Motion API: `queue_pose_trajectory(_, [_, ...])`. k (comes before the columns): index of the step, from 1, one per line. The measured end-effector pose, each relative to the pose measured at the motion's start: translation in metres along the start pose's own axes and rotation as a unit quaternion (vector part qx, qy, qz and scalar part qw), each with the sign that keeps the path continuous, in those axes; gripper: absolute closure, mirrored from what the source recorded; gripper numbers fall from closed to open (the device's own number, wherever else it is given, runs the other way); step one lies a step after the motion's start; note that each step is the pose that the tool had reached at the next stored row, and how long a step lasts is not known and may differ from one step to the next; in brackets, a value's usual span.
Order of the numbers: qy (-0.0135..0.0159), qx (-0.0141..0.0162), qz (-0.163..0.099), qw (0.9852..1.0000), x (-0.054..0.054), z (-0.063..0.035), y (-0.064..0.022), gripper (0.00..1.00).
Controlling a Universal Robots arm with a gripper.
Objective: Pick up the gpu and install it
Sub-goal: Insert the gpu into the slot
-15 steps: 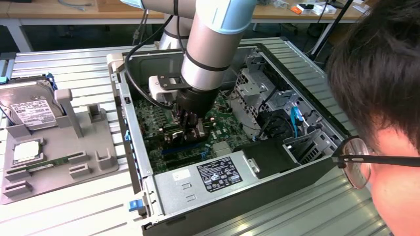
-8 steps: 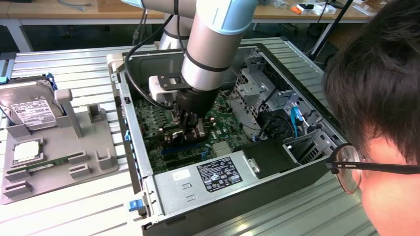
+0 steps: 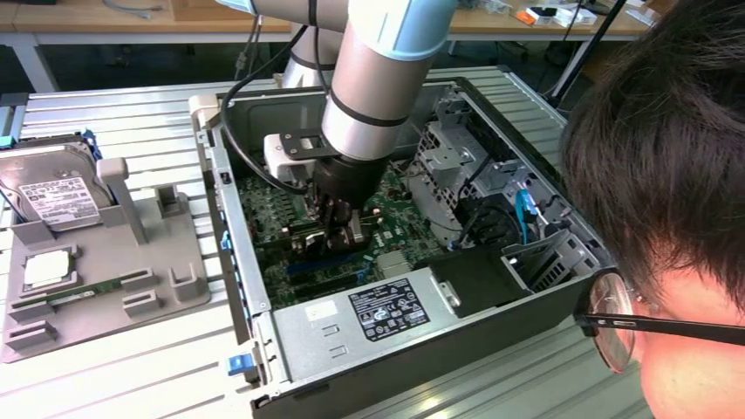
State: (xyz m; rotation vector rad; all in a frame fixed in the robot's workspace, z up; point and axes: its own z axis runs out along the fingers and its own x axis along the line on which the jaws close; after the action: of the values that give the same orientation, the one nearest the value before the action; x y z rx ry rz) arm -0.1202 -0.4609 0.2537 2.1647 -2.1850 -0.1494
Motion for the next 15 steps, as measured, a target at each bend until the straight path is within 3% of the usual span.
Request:
queue_pose_trajectory(9, [0.0, 0.0, 0.0, 1.0, 0.0017, 0.0, 0.0, 0.73])
queue_pose_trajectory(12, [-0.0023, 0.0, 0.0, 1.0, 0.0017, 0.0004, -0.0001, 0.73])
queue_pose_trajectory(15, [-0.0026, 0.0, 0.0, 1.0, 0.0017, 0.0004, -0.0001, 0.73])
